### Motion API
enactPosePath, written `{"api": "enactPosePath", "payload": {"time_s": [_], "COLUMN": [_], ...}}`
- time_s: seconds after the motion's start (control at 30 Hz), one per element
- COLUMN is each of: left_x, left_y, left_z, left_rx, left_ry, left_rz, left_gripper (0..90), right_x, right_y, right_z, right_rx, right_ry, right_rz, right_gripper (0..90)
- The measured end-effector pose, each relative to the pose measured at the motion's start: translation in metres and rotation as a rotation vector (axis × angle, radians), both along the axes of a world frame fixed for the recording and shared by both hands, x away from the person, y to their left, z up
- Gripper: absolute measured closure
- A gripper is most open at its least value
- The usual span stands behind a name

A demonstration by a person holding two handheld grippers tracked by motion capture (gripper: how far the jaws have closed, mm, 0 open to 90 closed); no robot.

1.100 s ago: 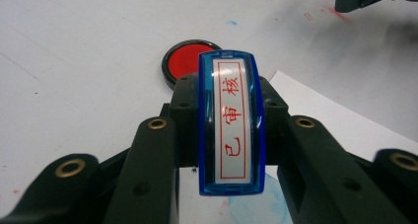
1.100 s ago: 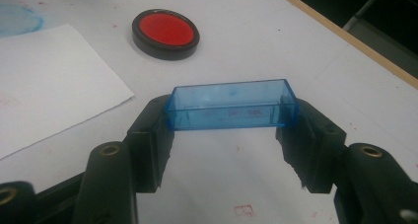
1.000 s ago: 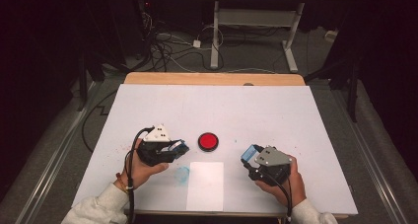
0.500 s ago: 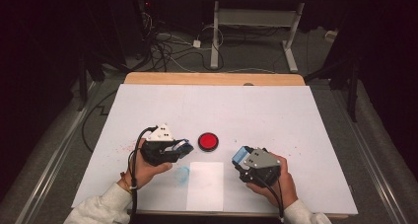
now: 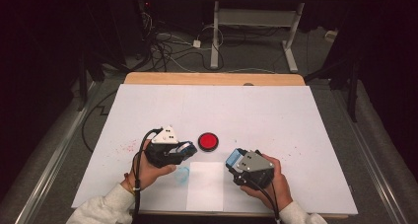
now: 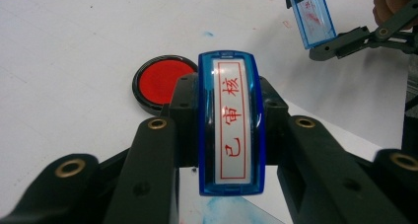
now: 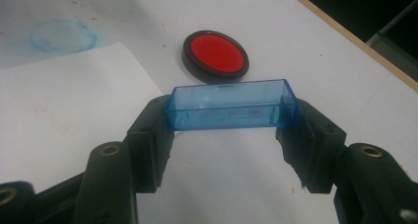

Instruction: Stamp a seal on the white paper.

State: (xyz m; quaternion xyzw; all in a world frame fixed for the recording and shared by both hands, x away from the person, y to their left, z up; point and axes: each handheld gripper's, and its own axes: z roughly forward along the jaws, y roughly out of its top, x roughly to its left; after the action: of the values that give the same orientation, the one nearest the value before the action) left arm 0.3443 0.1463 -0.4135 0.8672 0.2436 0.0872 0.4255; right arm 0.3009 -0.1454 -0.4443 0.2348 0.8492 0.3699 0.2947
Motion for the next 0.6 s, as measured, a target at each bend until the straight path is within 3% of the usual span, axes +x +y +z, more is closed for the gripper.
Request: {"api": "enactPosePath", "payload": {"time_s": [0.6], "left_x": [-0.009], "left_y": [-0.019], "left_z": [-0.01], "left_rx": [0.039], "left_ry": [0.029], "left_rz": [-0.07], "left_gripper": [67.7], "right_x": [-0.001], "right_y": [-0.004], "right_z": [-0.001], "right_rx": [0.0], "right_ry": [0.004], "right_rz": [-0.005], "right_gripper": [40.8]}}
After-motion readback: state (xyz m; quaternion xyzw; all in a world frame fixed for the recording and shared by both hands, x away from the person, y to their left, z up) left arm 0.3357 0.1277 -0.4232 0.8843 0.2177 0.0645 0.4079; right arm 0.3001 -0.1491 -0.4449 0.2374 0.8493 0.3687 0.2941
